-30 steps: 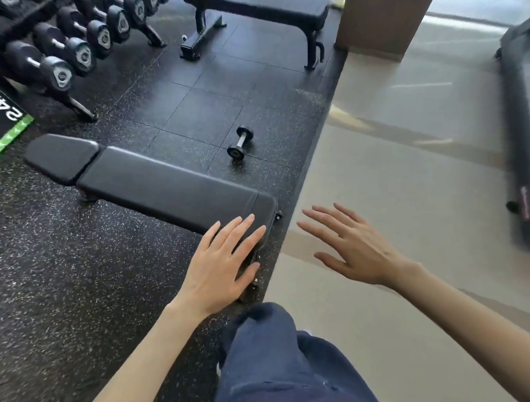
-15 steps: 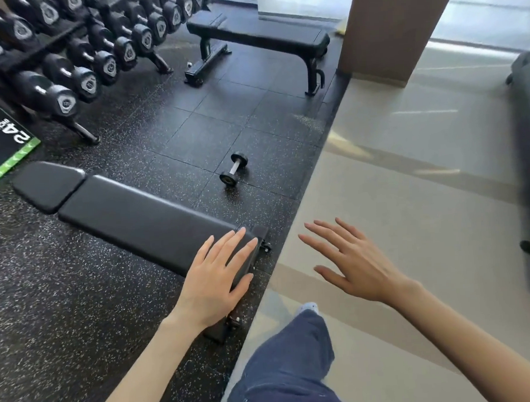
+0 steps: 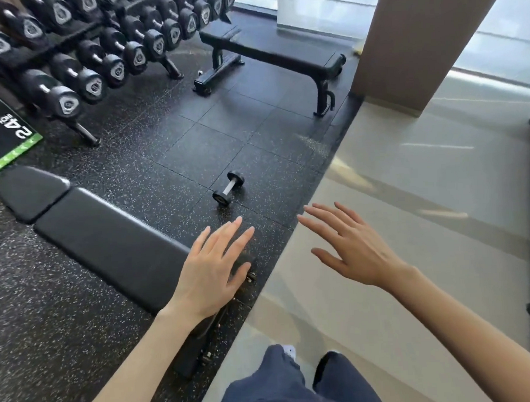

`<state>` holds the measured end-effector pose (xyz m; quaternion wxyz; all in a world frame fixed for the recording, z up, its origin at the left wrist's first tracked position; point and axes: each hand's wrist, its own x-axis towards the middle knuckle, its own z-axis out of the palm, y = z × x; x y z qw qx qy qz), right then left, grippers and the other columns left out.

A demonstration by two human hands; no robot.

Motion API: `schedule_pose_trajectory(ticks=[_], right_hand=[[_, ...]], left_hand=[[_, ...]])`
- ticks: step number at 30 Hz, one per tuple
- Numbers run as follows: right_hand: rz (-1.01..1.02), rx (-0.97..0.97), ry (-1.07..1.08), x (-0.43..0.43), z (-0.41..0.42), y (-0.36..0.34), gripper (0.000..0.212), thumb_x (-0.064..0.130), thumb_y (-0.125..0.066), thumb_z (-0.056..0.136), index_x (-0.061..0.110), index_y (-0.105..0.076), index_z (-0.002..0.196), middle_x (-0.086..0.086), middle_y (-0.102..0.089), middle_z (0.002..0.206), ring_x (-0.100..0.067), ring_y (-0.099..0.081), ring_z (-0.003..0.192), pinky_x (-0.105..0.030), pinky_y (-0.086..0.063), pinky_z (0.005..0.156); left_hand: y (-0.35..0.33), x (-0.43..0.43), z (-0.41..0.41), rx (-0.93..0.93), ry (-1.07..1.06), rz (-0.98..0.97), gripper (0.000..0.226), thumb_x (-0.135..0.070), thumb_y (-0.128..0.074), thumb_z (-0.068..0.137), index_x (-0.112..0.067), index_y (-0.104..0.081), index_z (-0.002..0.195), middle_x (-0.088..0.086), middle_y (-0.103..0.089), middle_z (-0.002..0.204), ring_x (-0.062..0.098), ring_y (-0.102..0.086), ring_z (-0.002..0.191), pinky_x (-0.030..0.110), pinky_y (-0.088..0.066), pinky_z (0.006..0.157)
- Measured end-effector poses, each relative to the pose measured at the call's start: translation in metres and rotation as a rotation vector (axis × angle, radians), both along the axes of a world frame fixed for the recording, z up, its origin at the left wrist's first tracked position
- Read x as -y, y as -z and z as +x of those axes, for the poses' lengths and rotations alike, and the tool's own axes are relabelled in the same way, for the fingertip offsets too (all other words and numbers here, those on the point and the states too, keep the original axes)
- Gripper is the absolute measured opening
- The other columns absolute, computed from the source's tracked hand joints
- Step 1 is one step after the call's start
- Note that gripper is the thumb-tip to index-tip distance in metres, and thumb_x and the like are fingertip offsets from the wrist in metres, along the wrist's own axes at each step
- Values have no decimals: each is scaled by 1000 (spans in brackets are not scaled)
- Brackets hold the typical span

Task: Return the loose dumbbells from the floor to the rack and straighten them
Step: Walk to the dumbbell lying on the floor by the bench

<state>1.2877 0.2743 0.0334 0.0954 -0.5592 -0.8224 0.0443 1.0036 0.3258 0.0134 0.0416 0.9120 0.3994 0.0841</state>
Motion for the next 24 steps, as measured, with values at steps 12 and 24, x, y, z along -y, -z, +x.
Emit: schedule_pose_trajectory(ticks=[12, 24], right_hand=[[-5, 53, -174, -120, 134, 0, 54, 47, -30, 96, 23, -29, 144, -2, -38, 147, -19, -32, 137, -42, -19, 113], [33, 33, -342, -255, 226, -22, 55, 46, -37, 96, 24, -27, 145, 0, -32, 150, -18, -26, 140, -46, -22, 115]], left_hand=[[5, -75, 116, -48, -219, 9, 54, -43, -31, 95, -19, -37, 144, 8, -38, 148, 24, -37, 135, 46, -27, 110], [5, -150, 217, -3, -379, 2, 54, -43, -31, 96, -17, -40, 142, 8, -40, 147, 24, -37, 135, 46, -27, 111]])
